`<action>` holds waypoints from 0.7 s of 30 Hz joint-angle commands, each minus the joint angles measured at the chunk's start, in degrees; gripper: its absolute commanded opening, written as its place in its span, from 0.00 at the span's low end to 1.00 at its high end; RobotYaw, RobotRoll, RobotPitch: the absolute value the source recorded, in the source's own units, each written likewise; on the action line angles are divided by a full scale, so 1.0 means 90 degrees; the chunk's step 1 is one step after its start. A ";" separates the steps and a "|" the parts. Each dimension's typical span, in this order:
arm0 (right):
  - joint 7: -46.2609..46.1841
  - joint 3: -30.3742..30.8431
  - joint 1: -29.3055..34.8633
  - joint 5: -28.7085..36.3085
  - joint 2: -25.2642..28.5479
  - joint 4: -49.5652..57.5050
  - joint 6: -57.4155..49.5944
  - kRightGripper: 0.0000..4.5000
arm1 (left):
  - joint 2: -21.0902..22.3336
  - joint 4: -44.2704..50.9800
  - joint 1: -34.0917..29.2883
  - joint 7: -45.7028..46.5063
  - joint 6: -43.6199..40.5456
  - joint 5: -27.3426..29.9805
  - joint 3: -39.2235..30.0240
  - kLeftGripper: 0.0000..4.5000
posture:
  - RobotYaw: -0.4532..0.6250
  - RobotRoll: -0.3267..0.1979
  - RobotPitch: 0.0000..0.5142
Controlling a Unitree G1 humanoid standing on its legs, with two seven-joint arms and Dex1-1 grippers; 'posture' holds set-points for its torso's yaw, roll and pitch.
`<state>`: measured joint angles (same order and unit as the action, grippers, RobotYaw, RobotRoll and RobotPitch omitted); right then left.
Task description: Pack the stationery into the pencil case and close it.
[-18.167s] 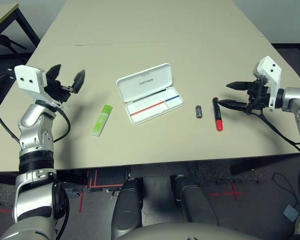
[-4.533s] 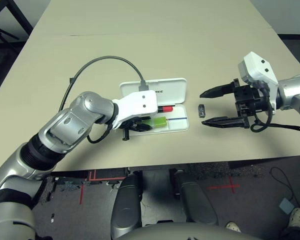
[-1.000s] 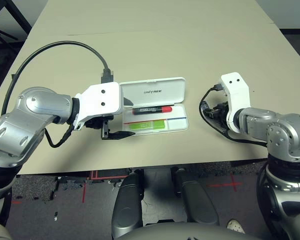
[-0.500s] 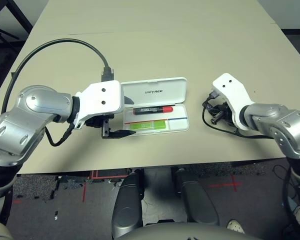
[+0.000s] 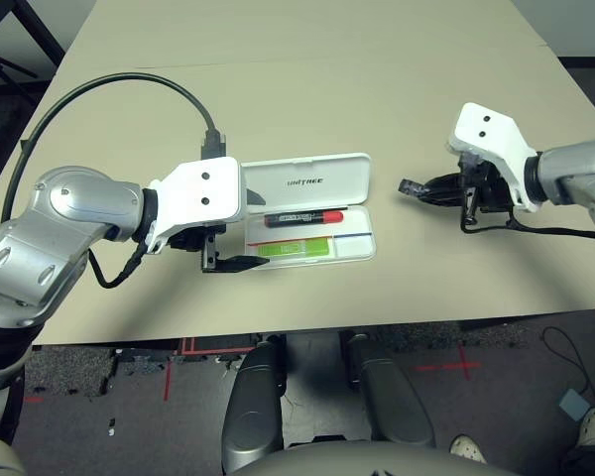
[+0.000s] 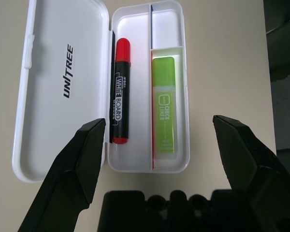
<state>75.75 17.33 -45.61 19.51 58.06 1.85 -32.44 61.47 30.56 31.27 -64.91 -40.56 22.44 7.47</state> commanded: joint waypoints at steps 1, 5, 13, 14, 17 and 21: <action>0.0736 0.0095 -0.0246 -0.0095 -0.0094 -0.0291 0.0338 0.06 | 0.0090 0.0047 0.0087 -0.0077 -0.0088 -0.0013 0.0046 1.00 | 0.43 0.62 0.45; 0.1338 0.0187 -0.0382 -0.0157 -0.0264 -0.0393 0.0489 0.06 | 0.0120 0.0049 0.0116 -0.0083 -0.0138 -0.0009 0.0035 1.00 | 0.44 0.62 0.44; 0.1776 0.0463 -0.0480 -0.0388 -0.0810 -0.0366 0.0516 0.06 | 0.0147 0.0068 0.0148 -0.0086 -0.0205 -0.0011 0.0045 1.00 | 0.44 0.62 0.44; 0.1792 0.0498 -0.0478 -0.0438 -0.0873 -0.0381 0.0540 0.06 | 0.0148 0.0069 0.0153 -0.0086 -0.0212 -0.0012 0.0048 1.00 | 0.44 0.62 0.44; 0.1799 0.0599 -0.0455 -0.0604 -0.1055 -0.0437 0.0620 0.06 | 0.0154 0.0094 0.0152 -0.0085 -0.0235 -0.0014 0.0055 1.00 | 0.44 0.62 0.44; 0.1736 0.0706 -0.0447 -0.0854 -0.1325 -0.0597 0.0765 0.06 | 0.0162 0.0076 0.0166 -0.0094 -0.0231 -0.0035 0.0075 1.00 | 0.44 0.62 0.45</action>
<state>91.34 22.42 -49.58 12.93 46.46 -2.88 -26.52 61.96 30.60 32.45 -64.95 -42.33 22.42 7.52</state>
